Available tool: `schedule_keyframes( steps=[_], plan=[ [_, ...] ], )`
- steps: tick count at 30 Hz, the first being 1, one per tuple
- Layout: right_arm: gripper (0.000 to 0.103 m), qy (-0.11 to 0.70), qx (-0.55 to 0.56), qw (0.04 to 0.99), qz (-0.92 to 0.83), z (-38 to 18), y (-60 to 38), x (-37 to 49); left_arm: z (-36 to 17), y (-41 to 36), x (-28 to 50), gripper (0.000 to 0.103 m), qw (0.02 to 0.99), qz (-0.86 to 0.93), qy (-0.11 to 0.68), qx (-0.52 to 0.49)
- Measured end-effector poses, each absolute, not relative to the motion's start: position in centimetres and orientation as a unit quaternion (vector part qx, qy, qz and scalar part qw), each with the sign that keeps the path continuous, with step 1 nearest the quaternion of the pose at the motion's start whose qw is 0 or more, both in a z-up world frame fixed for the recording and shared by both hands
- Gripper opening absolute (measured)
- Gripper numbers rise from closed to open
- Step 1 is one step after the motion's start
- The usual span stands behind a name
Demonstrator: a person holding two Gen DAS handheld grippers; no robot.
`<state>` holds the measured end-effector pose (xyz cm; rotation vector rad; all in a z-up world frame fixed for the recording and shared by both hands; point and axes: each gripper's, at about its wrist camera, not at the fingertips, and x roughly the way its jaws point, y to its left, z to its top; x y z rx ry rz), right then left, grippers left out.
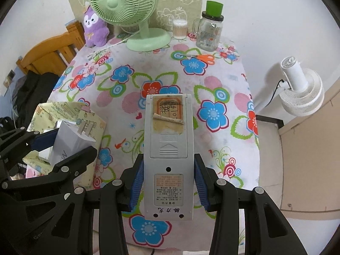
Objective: Organize rigid objects
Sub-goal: 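Lift and carry the charger with the left gripper while the right gripper carries the power strip toward the box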
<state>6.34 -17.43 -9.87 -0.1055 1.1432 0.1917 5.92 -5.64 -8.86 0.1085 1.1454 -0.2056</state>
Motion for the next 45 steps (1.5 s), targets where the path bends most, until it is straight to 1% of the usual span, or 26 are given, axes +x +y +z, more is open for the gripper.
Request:
schedule_keyframes(
  steps=[27,31,45],
  plan=[
    [0.047,0.54,-0.056,0.836,0.084,-9.3,-10.0,5.5,-8.5,1.7,4.8,0.049,0.839,-0.084,0.536,0.035],
    [0.047,0.538,-0.047,0.837,0.088,-9.1,-9.3,5.7,-8.9,2.8,4.9,0.049,0.838,-0.08,0.539,0.035],
    [0.047,0.544,-0.069,0.832,0.087,-9.6,-5.1,6.2,-10.1,6.5,5.5,0.049,0.832,-0.085,0.547,0.031]
  ],
)
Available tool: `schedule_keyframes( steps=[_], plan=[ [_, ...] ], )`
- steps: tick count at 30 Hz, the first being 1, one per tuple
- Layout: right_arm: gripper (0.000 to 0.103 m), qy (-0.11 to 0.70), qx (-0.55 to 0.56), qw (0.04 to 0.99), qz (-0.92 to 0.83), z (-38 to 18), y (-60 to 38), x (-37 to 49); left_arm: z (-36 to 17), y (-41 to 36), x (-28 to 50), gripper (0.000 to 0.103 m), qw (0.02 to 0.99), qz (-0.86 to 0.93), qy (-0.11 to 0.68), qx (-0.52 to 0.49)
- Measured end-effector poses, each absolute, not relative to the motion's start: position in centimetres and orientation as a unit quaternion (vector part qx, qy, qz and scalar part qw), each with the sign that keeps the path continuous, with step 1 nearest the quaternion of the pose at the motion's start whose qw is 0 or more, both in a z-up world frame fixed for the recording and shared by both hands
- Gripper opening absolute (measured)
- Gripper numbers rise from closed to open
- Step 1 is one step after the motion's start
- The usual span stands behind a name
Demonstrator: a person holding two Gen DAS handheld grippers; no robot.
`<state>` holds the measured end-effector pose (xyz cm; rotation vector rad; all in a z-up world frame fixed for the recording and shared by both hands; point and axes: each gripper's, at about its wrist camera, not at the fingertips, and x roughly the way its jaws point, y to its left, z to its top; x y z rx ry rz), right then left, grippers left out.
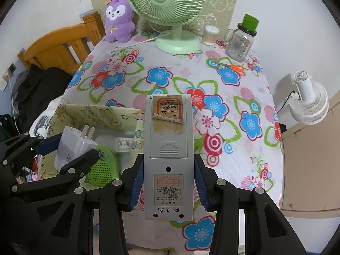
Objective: Organize rigid objects
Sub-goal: 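Lift and carry the charger with the left gripper while the right gripper carries the power strip toward the box, then lower the charger into the box and open the left gripper while the right gripper releases the power strip inside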
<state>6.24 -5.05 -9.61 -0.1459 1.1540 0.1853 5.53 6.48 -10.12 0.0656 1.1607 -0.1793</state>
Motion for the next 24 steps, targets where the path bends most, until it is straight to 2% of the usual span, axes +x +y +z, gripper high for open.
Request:
schedule_keyframes(
  steps=[24],
  plan=[
    [0.047,0.583,-0.075,0.801,0.114,-13.2,-0.3,6.7,-16.2,8.6,6.5,0.051,0.796,-0.094,0.596,0.058]
  ],
)
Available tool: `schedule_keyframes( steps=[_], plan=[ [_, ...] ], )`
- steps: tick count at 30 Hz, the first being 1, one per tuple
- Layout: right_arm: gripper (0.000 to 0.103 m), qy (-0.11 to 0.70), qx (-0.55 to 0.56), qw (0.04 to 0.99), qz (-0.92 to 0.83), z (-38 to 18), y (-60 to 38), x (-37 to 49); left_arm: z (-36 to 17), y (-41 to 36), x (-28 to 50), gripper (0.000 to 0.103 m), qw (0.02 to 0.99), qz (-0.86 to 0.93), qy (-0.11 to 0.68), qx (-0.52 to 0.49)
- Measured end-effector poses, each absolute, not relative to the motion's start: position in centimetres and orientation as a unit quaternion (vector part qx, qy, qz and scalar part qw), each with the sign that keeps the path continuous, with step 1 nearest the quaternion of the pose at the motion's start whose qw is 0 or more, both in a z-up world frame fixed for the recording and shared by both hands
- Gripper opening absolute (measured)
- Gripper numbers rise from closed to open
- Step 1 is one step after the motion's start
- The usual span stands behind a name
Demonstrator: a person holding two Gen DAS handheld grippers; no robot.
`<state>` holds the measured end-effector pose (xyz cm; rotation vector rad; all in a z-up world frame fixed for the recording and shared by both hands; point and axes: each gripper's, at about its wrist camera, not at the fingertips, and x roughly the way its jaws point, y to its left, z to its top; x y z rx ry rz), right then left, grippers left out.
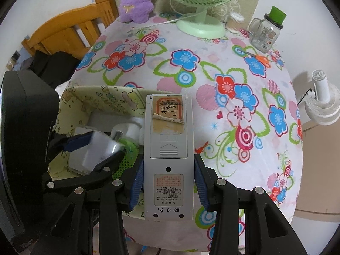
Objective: Organize rigid objects
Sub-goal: 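Lower the charger into the box and open the left gripper while the right gripper releases the power strip inside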
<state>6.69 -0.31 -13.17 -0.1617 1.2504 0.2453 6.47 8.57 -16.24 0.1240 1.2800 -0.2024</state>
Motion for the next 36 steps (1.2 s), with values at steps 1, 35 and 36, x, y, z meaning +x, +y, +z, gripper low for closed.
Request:
schedule_keyframes(
  steps=[1,35,36],
  plan=[
    [0.047,0.585,-0.076,0.799,0.115,-13.3,-0.2,6.7,-16.3,8.5,6.5,0.051,0.794,-0.1,0.596,0.059],
    [0.047,0.579,-0.079,0.797,0.152,-13.6,3.1,6.1,-14.0,10.3,3.2,0.101,0.794,-0.125,0.589,0.08],
    [0.047,0.582,-0.077,0.795,0.152,-13.9,3.1,6.2,-14.2,10.3,3.3,0.101,0.792,-0.124,0.592,0.08]
  ],
)
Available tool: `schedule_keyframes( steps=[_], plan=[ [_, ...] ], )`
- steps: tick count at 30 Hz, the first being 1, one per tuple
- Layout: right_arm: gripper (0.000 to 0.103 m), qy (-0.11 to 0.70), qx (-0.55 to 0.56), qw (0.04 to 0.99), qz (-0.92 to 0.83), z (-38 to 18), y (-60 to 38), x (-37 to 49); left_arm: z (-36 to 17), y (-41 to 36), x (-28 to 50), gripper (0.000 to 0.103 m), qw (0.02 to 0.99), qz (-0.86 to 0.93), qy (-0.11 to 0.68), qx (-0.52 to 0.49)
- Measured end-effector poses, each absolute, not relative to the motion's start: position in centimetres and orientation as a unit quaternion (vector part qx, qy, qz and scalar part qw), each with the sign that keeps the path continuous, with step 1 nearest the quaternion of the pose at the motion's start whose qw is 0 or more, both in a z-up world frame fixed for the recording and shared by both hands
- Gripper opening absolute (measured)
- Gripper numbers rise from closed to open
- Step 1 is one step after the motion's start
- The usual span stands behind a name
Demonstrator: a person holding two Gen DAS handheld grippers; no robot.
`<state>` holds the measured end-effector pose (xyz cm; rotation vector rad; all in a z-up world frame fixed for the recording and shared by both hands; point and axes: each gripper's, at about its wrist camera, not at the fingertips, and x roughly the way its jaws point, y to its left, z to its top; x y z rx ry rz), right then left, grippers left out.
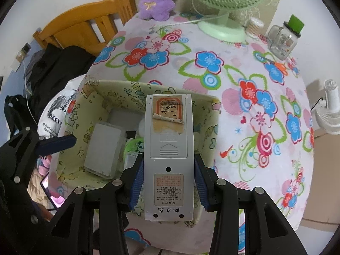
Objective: Organize rigid objects
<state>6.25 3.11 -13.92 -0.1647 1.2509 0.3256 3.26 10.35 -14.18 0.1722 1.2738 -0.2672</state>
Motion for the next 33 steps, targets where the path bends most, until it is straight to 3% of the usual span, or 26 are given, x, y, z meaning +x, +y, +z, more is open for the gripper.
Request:
schedule_keyframes(
  steps=[15,20,24,29,33],
  plan=[
    [0.049,0.617,-0.033,0.773,0.144,-17.3,3.8,8.1,-15.8,11.2,5.0,0.101,0.777,-0.11,0.614,0.079],
    [0.064,0.606,-0.025,0.781,0.15,-16.8,3.7,7.9,-15.7,11.2,5.1,0.102,0.778,-0.112,0.614,0.074],
    [0.066,0.601,-0.028,0.784,0.149,-16.0,3.6,7.5,-14.9,11.0,5.0,0.103,0.784,-0.116,0.606,0.069],
    [0.078,0.582,-0.037,0.8,0.143,-14.1,3.3,6.8,-14.2,10.7,4.8,0.103,0.789,-0.114,0.599,0.077],
    [0.081,0.571,-0.044,0.809,0.132,-13.1,2.7,6.3,-13.6,10.2,4.6,0.103,0.796,-0.118,0.589,0.08]
  ],
)
